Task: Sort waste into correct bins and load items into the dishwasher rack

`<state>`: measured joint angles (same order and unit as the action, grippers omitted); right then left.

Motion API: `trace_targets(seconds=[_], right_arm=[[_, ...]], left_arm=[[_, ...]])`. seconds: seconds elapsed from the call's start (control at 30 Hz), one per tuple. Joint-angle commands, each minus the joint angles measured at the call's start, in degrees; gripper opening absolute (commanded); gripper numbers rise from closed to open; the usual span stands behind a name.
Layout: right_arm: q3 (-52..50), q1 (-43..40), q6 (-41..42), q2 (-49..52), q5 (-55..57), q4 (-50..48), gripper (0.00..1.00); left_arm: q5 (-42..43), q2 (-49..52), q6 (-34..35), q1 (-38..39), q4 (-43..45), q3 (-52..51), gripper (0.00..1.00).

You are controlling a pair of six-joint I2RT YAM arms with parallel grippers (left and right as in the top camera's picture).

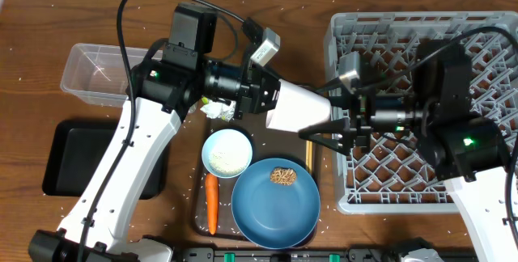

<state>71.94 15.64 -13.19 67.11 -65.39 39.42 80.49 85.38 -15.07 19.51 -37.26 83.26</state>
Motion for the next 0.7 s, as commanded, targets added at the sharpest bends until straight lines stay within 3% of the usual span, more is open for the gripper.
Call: trace_targets(seconds=[0.0, 0.1, 0.13, 0.23, 0.33, 0.47, 0.67], right_arm=[[0.46, 2.34, 2.01, 0.04, 3.1, 0.0, 0.61], [0.46, 2.54, 2.03, 0.02, 5.68, 0.24, 0.54], [0.46, 2.43, 2.03, 0.02, 6.14, 0.22, 0.5], [0.48, 1.77, 2.97, -0.42, 10.29, 0.68, 0.46], [0.48, -0.33, 7.63, -1.77, 19.76, 2.43, 0.41], [0.48, -5.4, 12.85, -4.0, 32.02, 7.54, 0.42], [0.48, -19.17, 21.33, -6.1, 46.84, 15.26, 0.44]], left_arm=[[1.36, -0.42, -0.31, -0.15, 1.18, 0.5, 0.06], [0.92, -0.42, -0.28, -0.15, 1.53, 0.5, 0.07], [0.57, -0.42, -0.2, -0.15, 1.51, 0.5, 0.12], [-4.0, -0.42, 2.01, -0.26, 1.51, 0.5, 0.41], [-13.35, -0.42, 3.96, -1.18, 1.33, 0.5, 0.62], [-22.84, -0.42, 6.91, -3.34, 1.31, 0.5, 0.68], [-24.04, -0.42, 7.93, -6.1, 1.18, 0.5, 0.69]])
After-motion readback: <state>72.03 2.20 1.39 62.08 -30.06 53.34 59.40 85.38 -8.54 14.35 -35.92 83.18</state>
